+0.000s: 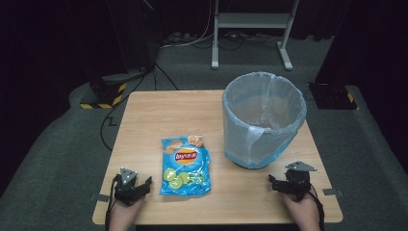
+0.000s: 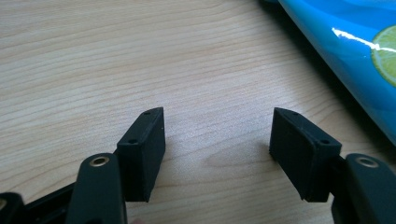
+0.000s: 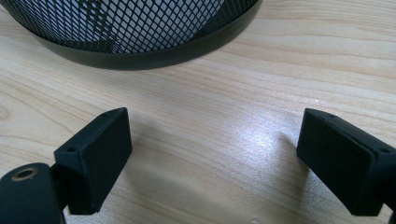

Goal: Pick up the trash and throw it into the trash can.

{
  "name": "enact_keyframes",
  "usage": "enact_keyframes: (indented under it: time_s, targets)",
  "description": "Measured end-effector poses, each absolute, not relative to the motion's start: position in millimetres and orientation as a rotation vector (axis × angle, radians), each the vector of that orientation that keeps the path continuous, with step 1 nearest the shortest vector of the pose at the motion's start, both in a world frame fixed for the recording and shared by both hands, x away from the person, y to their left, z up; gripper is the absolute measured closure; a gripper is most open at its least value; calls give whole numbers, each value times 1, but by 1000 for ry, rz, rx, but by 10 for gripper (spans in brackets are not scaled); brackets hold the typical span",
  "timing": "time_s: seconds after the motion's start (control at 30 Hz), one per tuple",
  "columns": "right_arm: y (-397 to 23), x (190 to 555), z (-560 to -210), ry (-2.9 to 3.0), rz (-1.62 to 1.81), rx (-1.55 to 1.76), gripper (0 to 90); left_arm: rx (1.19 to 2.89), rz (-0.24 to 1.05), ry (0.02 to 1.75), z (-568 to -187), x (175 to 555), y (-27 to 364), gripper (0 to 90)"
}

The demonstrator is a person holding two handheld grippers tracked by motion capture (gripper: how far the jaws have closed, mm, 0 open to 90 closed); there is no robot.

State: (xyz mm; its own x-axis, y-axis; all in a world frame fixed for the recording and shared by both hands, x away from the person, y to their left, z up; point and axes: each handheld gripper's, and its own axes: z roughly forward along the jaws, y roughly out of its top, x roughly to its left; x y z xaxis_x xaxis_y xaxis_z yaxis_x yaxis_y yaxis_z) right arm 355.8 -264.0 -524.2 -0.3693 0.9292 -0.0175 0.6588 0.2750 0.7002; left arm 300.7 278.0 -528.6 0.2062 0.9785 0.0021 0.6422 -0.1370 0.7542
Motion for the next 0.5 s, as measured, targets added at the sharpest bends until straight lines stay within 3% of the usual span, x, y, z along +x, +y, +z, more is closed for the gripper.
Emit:
enact_keyframes:
  time_s: [0.5]
  targets:
    - [-263,358,-525,2120,858,1431,98,1855,689,1504,-529,299,277,374]
